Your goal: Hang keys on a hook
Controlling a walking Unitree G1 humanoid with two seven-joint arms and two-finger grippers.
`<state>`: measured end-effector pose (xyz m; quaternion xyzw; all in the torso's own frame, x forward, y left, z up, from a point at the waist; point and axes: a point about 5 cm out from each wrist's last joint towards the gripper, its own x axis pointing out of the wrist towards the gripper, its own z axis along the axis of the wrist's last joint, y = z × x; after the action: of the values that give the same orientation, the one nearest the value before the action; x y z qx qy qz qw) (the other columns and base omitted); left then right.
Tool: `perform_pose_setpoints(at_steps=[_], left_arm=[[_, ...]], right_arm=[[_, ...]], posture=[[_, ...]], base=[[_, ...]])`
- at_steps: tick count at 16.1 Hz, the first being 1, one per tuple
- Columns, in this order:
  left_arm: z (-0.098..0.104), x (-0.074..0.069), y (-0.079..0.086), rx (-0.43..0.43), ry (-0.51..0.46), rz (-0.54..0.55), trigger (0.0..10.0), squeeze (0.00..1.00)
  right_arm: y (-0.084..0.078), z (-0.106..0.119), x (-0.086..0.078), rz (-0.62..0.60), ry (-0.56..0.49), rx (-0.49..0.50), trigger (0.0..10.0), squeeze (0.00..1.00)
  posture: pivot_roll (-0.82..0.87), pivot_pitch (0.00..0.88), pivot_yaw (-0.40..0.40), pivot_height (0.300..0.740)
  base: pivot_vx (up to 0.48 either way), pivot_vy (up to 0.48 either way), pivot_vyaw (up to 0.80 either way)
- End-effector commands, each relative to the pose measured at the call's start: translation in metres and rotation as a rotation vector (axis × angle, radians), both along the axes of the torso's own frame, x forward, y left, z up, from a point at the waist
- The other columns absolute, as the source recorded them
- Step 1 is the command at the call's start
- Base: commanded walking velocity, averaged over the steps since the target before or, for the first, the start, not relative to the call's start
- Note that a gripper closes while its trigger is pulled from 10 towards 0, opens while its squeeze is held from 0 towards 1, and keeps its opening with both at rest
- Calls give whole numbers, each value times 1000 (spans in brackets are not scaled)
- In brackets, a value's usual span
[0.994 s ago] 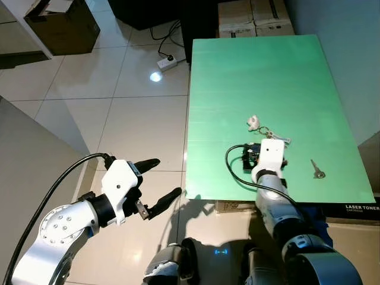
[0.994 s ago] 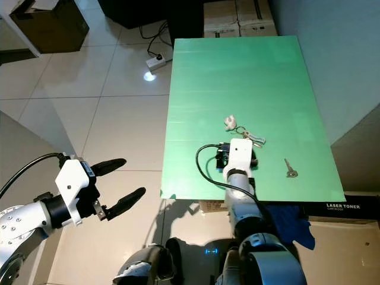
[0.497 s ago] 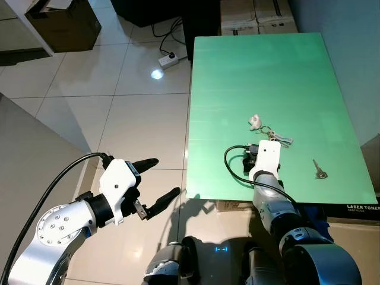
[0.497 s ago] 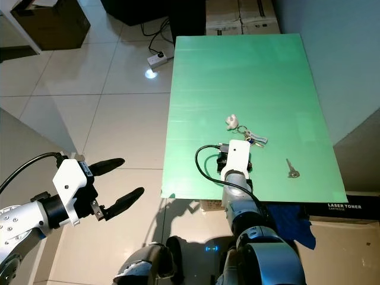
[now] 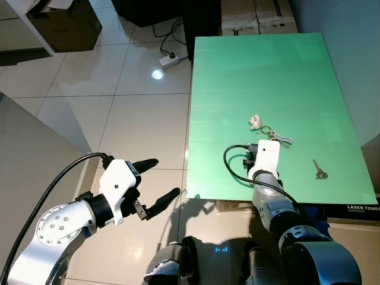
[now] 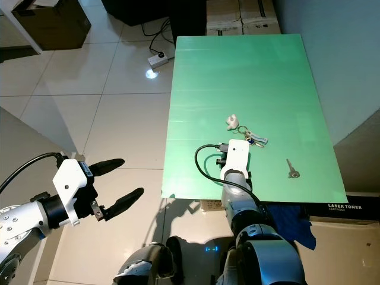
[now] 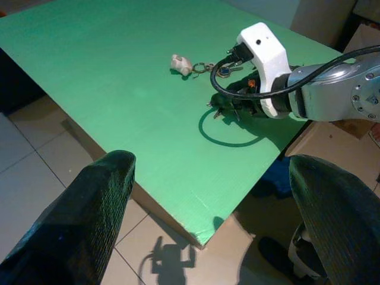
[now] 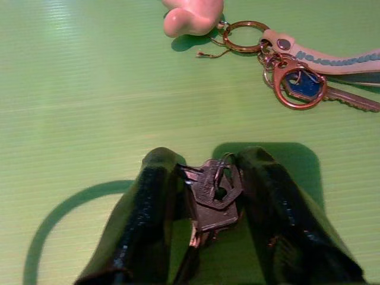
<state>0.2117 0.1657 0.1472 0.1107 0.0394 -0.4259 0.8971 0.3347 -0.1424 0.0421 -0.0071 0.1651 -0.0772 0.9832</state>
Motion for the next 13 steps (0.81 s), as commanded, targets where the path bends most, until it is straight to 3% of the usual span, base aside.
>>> perform_pose_setpoints(at_steps=[1,5,6,7,11,12,13], left_arm=[[2,-3,4,10,2,1,10000,0],[3,-2,4,14,-1,0,10000,0],[3,-2,4,15,-1,1,10000,0],[3,-2,4,15,-1,2,10000,0],[3,-2,4,15,-2,3,10000,0],[3,-2,4,14,-3,2,10000,0],[3,-2,4,14,-4,0,10000,0]], right_arm=[[5,-9,-5,8,53,7,0,0],[3,-8,-5,2,49,7,0,0],[2,-8,-4,-1,47,4,745,0],[2,-7,-4,-6,45,-5,9647,0],[-2,-6,-5,-26,29,-29,10000,0],[-2,-6,-5,-28,23,-34,10000,71],[-2,-7,-6,-25,21,-37,10000,1000]], posture=[[153,275,184,740],[154,275,185,740],[155,276,185,740],[154,277,185,740],[149,272,184,740],[149,271,183,740],[147,267,183,740]], base=[[0,0,0],[0,0,0],[0,0,0],[0,0,0],[0,0,0],[0,0,0],[0,0,0]])
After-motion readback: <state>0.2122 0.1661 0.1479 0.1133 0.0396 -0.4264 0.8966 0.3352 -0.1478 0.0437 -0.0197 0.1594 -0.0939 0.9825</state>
